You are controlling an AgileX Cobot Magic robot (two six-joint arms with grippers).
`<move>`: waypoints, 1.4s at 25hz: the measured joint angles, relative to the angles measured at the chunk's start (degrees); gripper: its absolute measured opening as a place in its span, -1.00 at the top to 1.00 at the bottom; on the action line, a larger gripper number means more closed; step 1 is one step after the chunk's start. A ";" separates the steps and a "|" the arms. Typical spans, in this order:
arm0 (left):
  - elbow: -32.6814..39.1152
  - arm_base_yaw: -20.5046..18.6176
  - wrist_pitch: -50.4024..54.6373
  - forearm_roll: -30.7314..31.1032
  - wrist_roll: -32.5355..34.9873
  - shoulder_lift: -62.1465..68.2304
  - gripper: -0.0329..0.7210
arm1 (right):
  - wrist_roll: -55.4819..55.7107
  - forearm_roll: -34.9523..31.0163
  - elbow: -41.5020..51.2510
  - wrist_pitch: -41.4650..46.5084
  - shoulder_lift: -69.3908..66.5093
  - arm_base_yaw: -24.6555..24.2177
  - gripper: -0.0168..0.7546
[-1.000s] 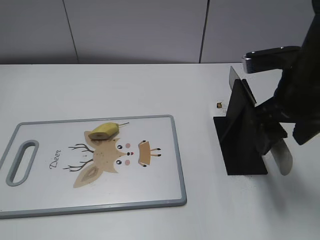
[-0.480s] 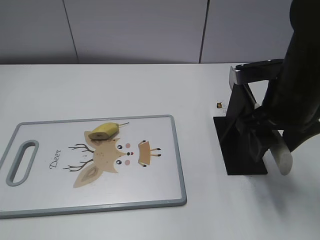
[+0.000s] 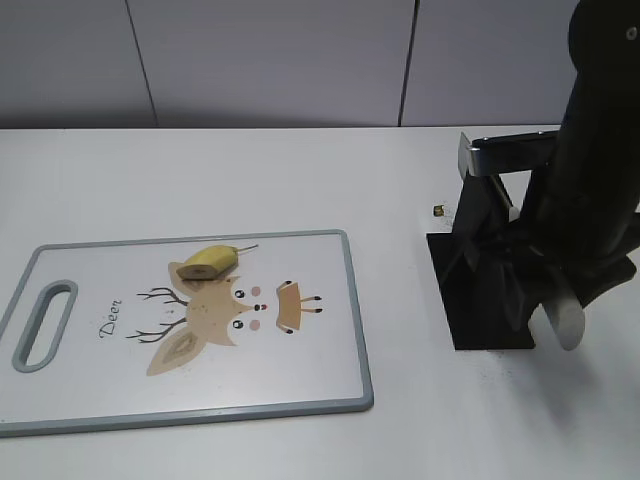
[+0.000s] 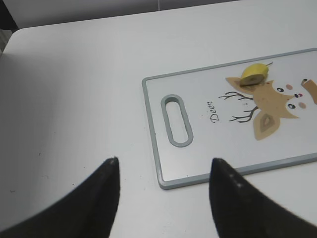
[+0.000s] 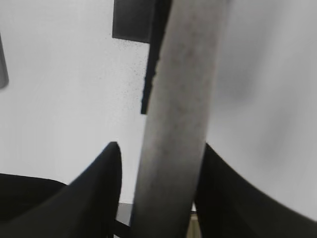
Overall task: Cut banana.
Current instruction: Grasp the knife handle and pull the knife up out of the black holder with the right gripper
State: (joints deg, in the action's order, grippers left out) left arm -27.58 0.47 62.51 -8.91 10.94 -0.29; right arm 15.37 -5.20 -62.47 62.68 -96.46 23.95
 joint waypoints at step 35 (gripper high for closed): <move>0.00 0.00 0.00 0.05 0.00 0.00 -0.54 | 4.89 0.44 0.00 0.03 10.74 -0.15 0.53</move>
State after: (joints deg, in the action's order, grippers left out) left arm -27.58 0.47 62.51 -8.85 10.94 -0.29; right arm 20.26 -4.76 -62.47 62.72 -85.72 23.80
